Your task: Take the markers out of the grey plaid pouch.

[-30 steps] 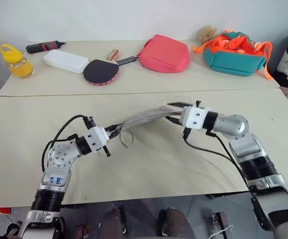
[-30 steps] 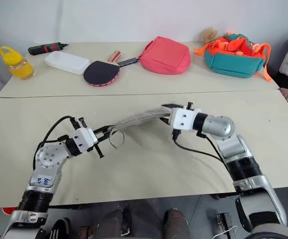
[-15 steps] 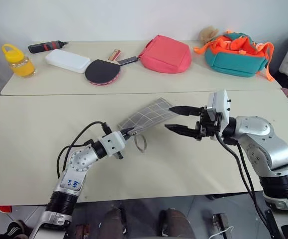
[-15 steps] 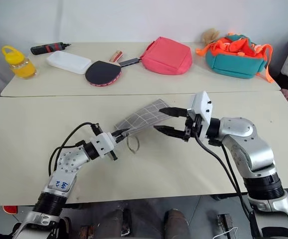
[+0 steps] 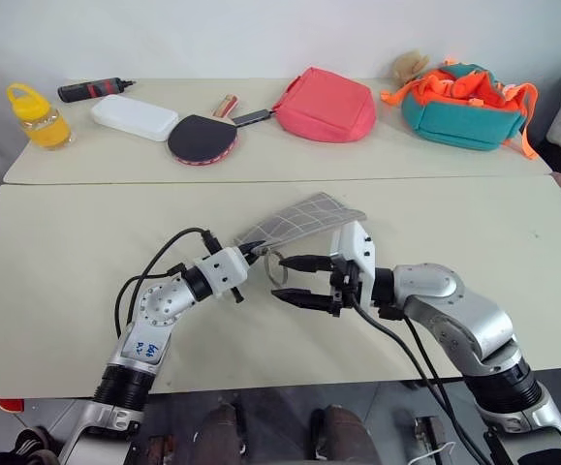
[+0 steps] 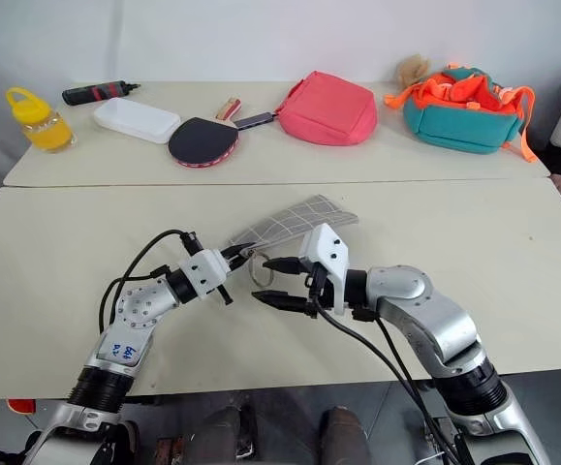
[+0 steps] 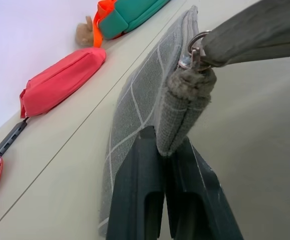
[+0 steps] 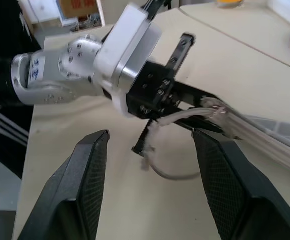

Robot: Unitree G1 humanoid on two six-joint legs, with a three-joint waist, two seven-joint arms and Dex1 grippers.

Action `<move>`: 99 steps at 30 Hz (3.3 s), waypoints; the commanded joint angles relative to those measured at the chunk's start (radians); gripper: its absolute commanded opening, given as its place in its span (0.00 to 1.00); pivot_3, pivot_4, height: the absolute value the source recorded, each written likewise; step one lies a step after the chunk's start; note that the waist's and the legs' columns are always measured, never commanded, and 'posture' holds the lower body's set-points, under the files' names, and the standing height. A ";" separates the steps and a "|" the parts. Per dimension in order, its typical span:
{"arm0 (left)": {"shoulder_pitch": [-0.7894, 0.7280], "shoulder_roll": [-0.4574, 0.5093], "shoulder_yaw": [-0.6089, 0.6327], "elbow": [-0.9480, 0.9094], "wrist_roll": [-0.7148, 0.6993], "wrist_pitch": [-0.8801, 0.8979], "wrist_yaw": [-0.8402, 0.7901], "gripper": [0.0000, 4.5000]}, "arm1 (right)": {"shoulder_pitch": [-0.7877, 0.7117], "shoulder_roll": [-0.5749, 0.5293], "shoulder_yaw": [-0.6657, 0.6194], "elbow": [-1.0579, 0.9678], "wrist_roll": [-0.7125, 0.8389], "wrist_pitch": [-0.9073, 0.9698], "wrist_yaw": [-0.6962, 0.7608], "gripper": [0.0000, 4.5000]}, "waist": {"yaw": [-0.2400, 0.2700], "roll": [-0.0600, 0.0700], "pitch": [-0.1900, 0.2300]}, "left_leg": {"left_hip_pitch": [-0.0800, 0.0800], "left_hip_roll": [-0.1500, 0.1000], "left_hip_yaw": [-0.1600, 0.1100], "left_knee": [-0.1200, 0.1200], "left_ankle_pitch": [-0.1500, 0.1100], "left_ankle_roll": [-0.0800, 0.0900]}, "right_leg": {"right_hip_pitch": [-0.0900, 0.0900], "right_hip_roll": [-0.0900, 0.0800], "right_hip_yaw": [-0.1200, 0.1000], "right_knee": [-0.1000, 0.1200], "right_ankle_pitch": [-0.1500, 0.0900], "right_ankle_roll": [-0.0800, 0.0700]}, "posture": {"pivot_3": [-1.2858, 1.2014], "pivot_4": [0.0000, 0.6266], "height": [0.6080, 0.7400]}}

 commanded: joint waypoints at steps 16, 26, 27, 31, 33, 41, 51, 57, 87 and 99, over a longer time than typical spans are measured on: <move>-0.003 -0.001 -0.013 -0.084 -0.007 0.027 0.016 0.00 | -0.028 0.108 0.011 0.105 -0.120 -0.150 0.021 0.02 | -0.003 0.000 0.000 | 0.000 0.000 0.000 -0.001 0.000 0.000 | 0.000 0.000 0.000 0.000 0.000 0.000 | 0.52 0.24 1.00; 0.046 0.058 0.029 -0.130 -0.086 0.012 -0.046 0.00 | -0.039 -0.009 -0.075 0.204 -0.176 -0.244 0.096 0.01 | -0.004 0.000 0.000 | 0.000 0.000 0.000 -0.001 0.000 0.000 | 0.000 0.000 0.000 -0.001 0.000 0.000 | 0.52 0.24 1.00; 0.055 0.070 0.044 -0.137 -0.120 0.016 -0.064 0.00 | -0.042 -0.035 -0.089 0.228 -0.187 -0.266 0.106 0.01 | -0.004 0.000 0.000 | 0.000 0.000 0.000 -0.001 0.000 0.000 | 0.000 0.000 0.000 -0.001 0.000 0.000 | 0.52 0.24 1.00; 0.089 0.128 0.094 -0.138 -0.217 -0.013 -0.139 0.00 | -0.064 -0.125 -0.147 0.345 -0.236 -0.355 0.130 0.01 | -0.007 0.000 0.000 | 0.000 0.000 0.000 -0.002 0.000 0.000 | 0.000 0.000 0.000 -0.001 0.000 0.000 | 0.52 0.24 1.00; 0.105 0.153 0.125 -0.123 -0.257 -0.031 -0.168 0.00 | -0.077 -0.184 -0.168 0.422 -0.276 -0.419 0.149 0.01 | -0.006 0.000 0.000 | 0.000 0.000 0.001 -0.002 0.000 0.000 | -0.001 0.000 0.000 -0.001 0.000 0.000 | 0.52 0.24 1.00; 0.114 0.171 0.165 -0.083 -0.301 -0.067 -0.210 0.00 | -0.087 -0.220 -0.192 0.527 -0.314 -0.540 0.180 0.01 | -0.006 0.000 0.000 | 0.001 0.000 0.002 -0.002 0.000 0.000 | -0.001 0.000 0.000 -0.002 0.000 0.000 | 0.52 0.24 1.00; 0.103 0.165 0.157 -0.061 -0.298 -0.069 -0.212 0.00 | -0.014 -0.284 -0.238 0.366 -0.149 -0.324 0.324 0.46 | 0.000 0.001 0.000 | 0.000 0.000 0.001 -0.002 0.000 0.000 | 0.000 0.000 0.000 -0.002 0.000 0.000 | 0.52 0.24 1.00; 0.093 0.166 0.153 -0.039 -0.291 -0.079 -0.215 0.00 | -0.060 -0.307 -0.327 0.340 -0.116 -0.310 0.301 0.52 | -0.006 0.001 0.000 | 0.001 0.000 0.001 -0.001 0.000 0.000 | 0.000 0.000 0.001 -0.002 0.000 0.000 | 0.52 0.24 1.00; 0.066 0.117 0.124 -0.049 -0.245 -0.071 -0.171 0.00 | -0.120 0.009 -0.027 0.268 -0.452 -0.542 0.042 0.00 | -0.006 0.001 0.001 | 0.000 -0.001 0.002 -0.002 0.000 0.000 | -0.001 0.000 0.001 -0.001 0.001 0.002 | 0.52 0.24 1.00; 0.071 0.116 0.098 -0.056 -0.224 -0.077 -0.173 0.00 | -0.132 0.035 -0.043 0.268 -0.409 -0.508 0.042 0.00 | -0.006 0.001 0.001 | 0.000 -0.001 0.002 -0.002 0.000 0.000 | -0.001 0.000 0.001 -0.001 0.001 0.002 | 0.52 0.24 1.00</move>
